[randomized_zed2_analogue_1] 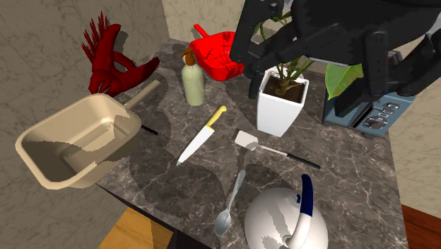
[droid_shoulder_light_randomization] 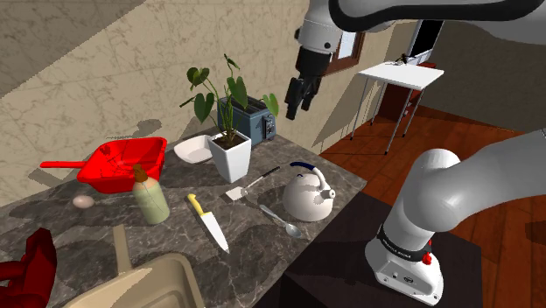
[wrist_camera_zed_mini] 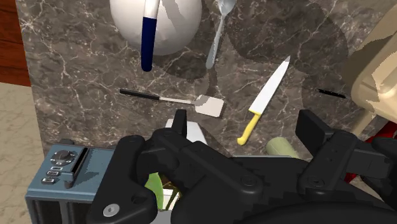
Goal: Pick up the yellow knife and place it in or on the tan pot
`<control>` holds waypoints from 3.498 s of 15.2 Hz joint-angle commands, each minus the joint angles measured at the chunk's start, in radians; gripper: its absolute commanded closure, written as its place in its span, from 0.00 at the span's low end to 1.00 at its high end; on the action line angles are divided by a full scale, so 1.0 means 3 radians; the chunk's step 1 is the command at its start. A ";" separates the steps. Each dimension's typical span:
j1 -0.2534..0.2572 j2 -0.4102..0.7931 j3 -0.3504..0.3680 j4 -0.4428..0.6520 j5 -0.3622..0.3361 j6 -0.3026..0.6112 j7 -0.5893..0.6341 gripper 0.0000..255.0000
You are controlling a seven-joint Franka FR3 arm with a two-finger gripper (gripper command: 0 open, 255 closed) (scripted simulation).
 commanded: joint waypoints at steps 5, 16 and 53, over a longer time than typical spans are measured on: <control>0.0057 0.0507 0.0173 -0.0145 0.0100 0.0643 0.0069 0.00; 0.0140 0.1716 0.0486 -0.0019 0.0148 0.1704 0.0255 0.00; 0.0593 0.4511 0.0496 0.1545 -0.0500 0.2856 0.0873 1.00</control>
